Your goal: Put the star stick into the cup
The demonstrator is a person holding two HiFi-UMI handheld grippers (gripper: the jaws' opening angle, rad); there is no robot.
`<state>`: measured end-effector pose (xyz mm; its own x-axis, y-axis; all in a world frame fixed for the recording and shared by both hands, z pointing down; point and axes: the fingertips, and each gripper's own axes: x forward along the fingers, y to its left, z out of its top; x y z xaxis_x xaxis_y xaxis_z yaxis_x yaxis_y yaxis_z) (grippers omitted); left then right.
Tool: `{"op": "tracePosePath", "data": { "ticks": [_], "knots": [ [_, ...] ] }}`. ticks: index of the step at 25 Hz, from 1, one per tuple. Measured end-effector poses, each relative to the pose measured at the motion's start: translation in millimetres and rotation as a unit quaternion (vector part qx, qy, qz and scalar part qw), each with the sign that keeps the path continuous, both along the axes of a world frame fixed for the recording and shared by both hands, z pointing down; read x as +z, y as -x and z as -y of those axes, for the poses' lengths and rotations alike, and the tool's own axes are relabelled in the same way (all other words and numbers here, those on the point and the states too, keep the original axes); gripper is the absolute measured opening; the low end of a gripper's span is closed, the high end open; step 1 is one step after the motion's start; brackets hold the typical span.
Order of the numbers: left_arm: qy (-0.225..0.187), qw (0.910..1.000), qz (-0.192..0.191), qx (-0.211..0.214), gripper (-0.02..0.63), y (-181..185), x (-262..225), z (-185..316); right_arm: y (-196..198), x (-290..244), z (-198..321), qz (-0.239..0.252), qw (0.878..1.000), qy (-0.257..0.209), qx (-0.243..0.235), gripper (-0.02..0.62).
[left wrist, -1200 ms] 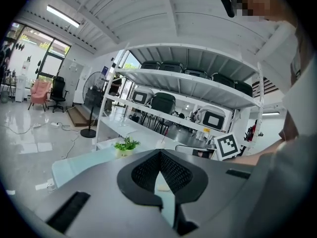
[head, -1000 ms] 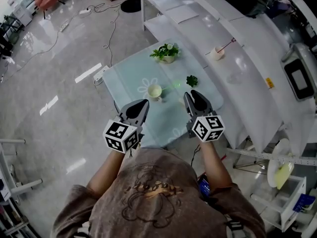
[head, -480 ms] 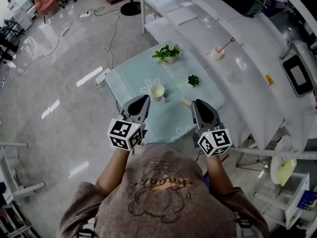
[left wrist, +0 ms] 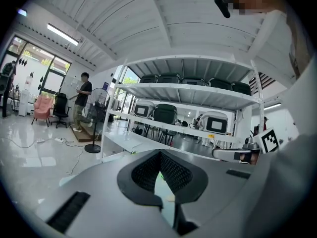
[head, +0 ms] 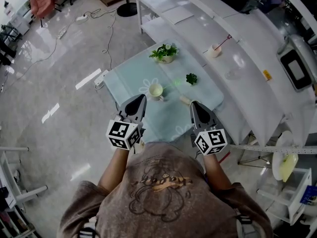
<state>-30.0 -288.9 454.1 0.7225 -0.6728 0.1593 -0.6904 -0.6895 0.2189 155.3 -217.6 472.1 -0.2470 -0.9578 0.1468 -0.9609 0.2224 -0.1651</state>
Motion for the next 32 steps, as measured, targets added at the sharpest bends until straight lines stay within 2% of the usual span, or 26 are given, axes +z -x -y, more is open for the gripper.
{"op": "tracePosePath", "data": {
  "ticks": [8, 32],
  "knots": [
    [0.008, 0.9998, 0.000, -0.017, 0.018, 10.5, 6.4, 0.8, 4.8, 7.5, 1.9, 0.012, 1.000, 0.005, 0.005, 0.002],
    [0.020, 0.9996, -0.012, -0.016, 0.018, 9.7, 5.1, -3.7, 15.9, 3.9, 10.1, 0.016, 1.000, 0.004, 0.001, -0.001]
  ]
}}
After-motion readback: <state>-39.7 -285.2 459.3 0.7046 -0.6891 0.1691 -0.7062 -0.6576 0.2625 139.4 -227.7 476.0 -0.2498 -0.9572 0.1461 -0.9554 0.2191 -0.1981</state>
